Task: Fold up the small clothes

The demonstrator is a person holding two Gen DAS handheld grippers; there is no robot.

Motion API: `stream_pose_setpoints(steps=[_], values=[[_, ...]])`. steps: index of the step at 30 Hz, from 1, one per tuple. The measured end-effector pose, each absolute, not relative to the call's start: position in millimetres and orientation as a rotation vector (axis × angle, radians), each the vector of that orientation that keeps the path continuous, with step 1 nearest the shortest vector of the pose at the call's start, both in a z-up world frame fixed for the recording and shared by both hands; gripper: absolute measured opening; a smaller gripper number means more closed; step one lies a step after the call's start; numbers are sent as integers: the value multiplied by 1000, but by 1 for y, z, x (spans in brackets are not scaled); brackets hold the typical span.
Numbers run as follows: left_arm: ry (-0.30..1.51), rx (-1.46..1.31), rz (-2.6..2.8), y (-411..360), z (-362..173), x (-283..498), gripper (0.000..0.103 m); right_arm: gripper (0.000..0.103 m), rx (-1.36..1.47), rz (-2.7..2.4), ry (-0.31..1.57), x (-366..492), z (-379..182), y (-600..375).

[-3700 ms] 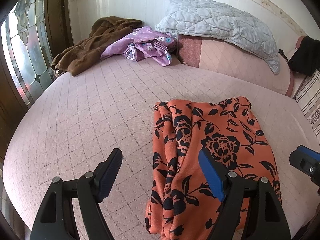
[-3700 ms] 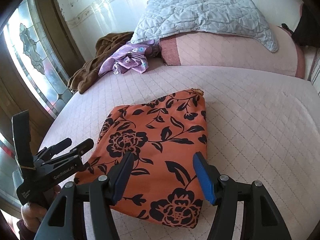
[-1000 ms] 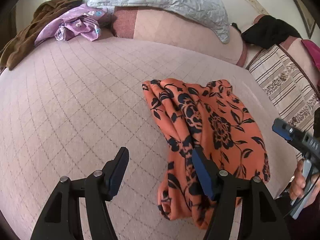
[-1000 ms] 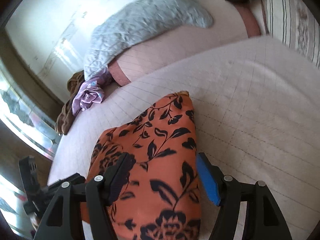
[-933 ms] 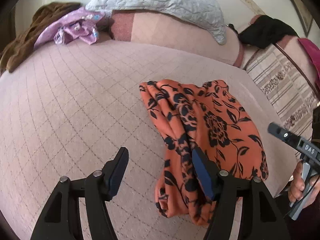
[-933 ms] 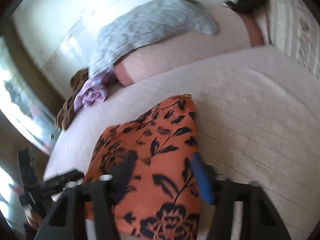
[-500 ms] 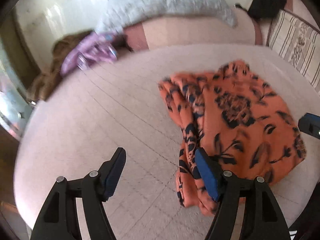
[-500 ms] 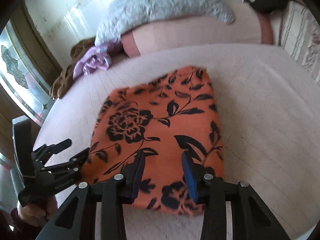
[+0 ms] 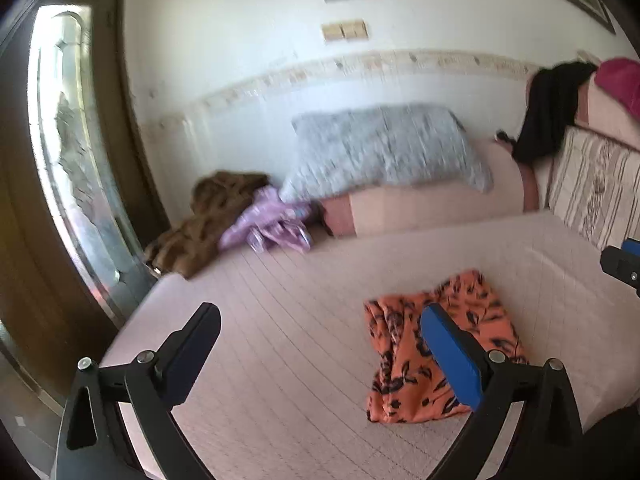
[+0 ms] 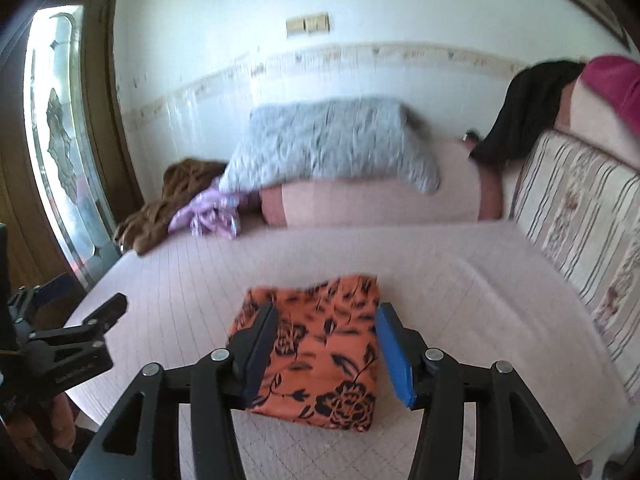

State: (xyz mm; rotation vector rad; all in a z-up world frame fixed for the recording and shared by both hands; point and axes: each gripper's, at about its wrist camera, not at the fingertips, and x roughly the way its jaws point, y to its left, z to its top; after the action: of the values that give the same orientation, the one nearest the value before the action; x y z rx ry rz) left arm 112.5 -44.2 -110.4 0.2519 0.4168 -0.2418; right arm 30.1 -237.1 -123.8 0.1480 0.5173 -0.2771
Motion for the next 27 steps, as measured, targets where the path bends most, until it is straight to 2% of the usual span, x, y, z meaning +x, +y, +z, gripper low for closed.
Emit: stream_pose_setpoints(steps=[7, 14, 21, 27], values=[[359, 205, -207, -24, -69, 81, 103, 68, 100, -296, 439, -6, -78, -217], [329, 165, -175, -10, -55, 68, 103, 70, 49, -286, 400, -29, -55, -200], [350, 147, -144, -2, -60, 85, 103, 70, 12, -286, 412, -19, -57, -194], [405, 76, -180, 14, -89, 126, 103, 70, 12, -293, 462, 21, -82, -214]])
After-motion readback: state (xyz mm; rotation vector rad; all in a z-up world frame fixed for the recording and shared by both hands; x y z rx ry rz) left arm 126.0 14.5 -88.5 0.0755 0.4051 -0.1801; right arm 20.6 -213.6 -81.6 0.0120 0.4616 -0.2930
